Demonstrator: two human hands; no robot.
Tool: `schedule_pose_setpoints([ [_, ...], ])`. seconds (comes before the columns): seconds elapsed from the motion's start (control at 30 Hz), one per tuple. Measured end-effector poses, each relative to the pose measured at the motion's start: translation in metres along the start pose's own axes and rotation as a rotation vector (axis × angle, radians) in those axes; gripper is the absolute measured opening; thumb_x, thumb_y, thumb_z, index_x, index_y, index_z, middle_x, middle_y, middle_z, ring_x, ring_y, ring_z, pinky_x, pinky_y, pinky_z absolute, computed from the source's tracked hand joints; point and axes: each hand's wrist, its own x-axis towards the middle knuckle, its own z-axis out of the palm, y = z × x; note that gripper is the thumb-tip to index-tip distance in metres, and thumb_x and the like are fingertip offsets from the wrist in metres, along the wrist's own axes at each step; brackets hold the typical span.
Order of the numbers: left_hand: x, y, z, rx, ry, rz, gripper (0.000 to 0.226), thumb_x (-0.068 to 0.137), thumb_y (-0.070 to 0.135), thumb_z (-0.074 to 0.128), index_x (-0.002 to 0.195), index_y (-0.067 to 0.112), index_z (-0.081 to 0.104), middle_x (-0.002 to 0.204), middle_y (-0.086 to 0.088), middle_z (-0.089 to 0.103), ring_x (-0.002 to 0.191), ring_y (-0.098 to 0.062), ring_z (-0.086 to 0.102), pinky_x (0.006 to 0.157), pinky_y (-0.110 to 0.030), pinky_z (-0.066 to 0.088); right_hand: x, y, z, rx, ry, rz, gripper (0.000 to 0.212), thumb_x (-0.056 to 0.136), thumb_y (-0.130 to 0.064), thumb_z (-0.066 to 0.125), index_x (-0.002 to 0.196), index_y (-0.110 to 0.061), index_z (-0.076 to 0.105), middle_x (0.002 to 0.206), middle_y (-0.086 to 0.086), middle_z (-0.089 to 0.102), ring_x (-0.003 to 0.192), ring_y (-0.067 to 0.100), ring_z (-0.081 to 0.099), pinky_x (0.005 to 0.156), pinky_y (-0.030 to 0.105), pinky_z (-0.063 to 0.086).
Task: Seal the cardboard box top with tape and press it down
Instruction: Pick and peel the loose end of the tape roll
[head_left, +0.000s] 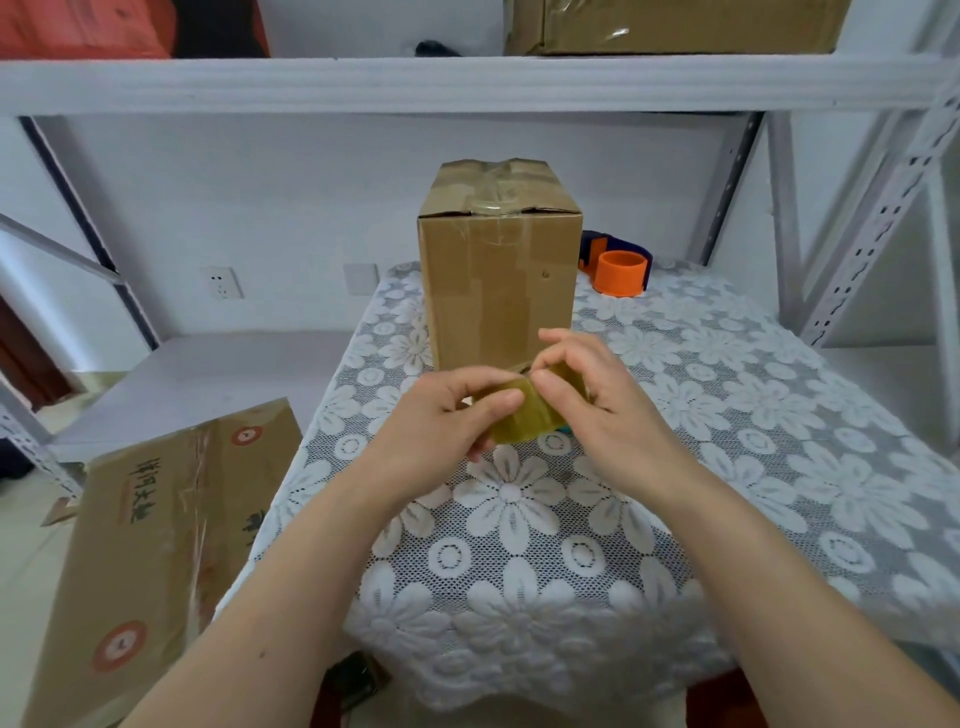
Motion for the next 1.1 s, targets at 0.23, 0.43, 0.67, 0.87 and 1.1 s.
schedule_pose_setpoints([
  [0.23,0.001,0.001,0.017,0.029,0.141,-0.035,0.037,0.087,0.046,0.057,0.069,0.014,0.064,0.059,0.01,0.056,0.054,-0.002,0.049,0.059,-0.014,0.043,-0.001,0.001,0.012,-0.042,0.141,-0.003,0.021,0.097,-0.037,0.039,0.086,-0.029,0.055,0.119,-0.013,0.054,0.115,0.015,0.041,0.089,0.019,0.033],
  [0.43,0.001,0.002,0.018,-0.024,0.122,0.065,0.029,0.094,0.032,0.052,0.067,0.023,0.059,0.059,0.016,0.052,0.057,0.001,0.047,0.056,-0.008,0.039,-0.001,-0.002,0.013,-0.055,0.244,0.004,0.026,0.097,-0.04,0.037,0.097,-0.025,0.059,0.115,-0.016,0.052,0.11,0.015,0.037,0.095,0.038,0.036],
  [0.67,-0.002,0.002,0.017,-0.077,0.052,0.041,0.03,0.099,0.028,0.044,0.074,0.018,0.056,0.055,0.02,0.048,0.052,0.005,0.042,0.054,-0.007,0.035,-0.001,-0.004,0.011,-0.053,0.267,0.014,0.024,0.098,-0.038,0.04,0.099,-0.024,0.059,0.111,-0.012,0.053,0.11,0.017,0.037,0.096,0.043,0.036],
  [0.87,0.0,0.003,0.022,-0.139,0.108,0.02,0.028,0.092,0.033,0.056,0.069,0.018,0.062,0.054,0.017,0.054,0.05,0.005,0.046,0.053,-0.005,0.036,-0.003,-0.003,0.015,-0.046,0.259,0.029,0.027,0.097,-0.039,0.04,0.095,-0.021,0.06,0.105,-0.012,0.054,0.105,0.017,0.038,0.094,0.045,0.038],
  [1.1,0.0,-0.001,0.019,-0.134,0.042,0.024,0.026,0.097,0.024,0.048,0.078,0.014,0.062,0.06,0.016,0.053,0.054,0.002,0.045,0.056,-0.009,0.038,0.0,-0.004,0.013,-0.057,0.276,0.027,0.024,0.097,-0.039,0.04,0.092,-0.025,0.059,0.113,-0.014,0.054,0.11,0.016,0.037,0.097,0.043,0.034],
])
